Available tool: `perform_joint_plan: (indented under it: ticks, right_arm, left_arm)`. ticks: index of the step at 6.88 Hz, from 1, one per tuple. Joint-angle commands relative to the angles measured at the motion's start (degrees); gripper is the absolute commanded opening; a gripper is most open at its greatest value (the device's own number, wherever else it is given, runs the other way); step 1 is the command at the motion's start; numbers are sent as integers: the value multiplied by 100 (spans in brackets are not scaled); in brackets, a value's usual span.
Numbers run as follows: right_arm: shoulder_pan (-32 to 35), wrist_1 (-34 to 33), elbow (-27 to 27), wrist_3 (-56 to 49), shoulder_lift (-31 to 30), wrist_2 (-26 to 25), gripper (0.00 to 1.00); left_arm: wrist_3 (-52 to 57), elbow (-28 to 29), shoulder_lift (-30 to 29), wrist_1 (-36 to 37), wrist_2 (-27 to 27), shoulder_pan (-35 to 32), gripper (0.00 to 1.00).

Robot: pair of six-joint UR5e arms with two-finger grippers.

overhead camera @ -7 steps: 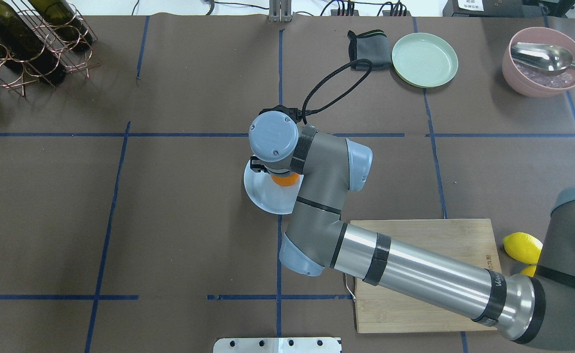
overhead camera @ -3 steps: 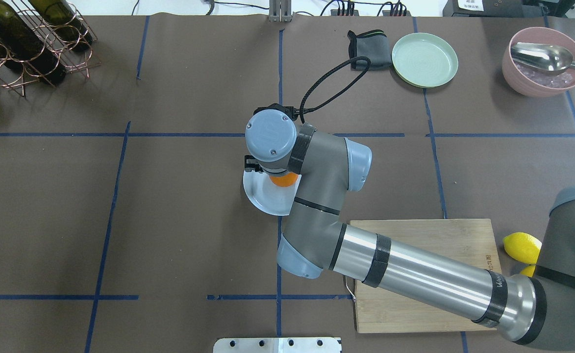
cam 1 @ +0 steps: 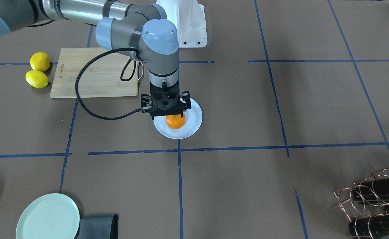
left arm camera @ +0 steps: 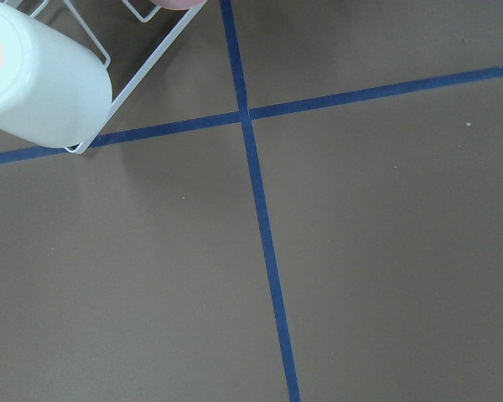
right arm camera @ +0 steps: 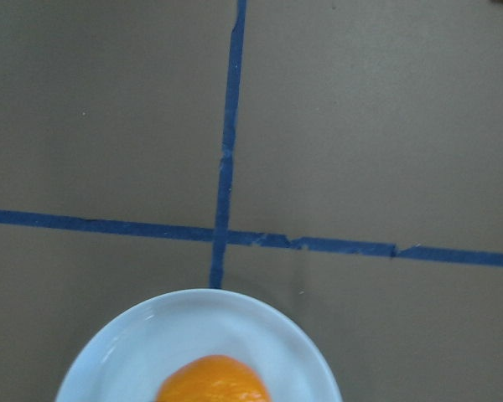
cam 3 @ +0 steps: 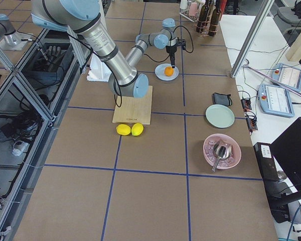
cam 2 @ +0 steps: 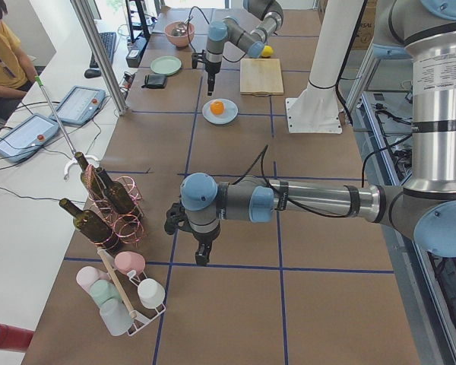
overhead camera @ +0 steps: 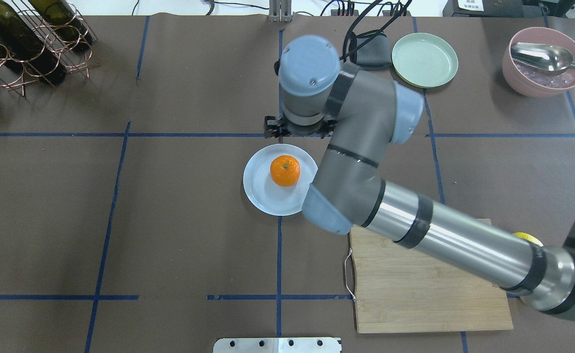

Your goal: Pick orange to plate

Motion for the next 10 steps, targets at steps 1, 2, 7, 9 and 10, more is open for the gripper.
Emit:
perform_joint_plan:
  ticks: [1,2,7,9,10]
  right_arm:
    - [1307,-133,571,-1984,-934,1129,100]
    - [1949,-142,590,-3160,-1391,1413,100]
    - [4378,-714,590,-6766,-3474,1978,100]
    - [4661,-696,564,-6749,-4205,1908,100]
    - [4949,-695,538,-6757,-4513,1934,100]
  left_arm:
    - [10,80,35,24,-44,2,100]
    - [10,2,52,42,-44,-7,100]
    - [36,10,70,-29,-53,-16,100]
    - [28,2,70,-29,-53,-7,100]
    - [36,-7,70,-29,-53,-16,100]
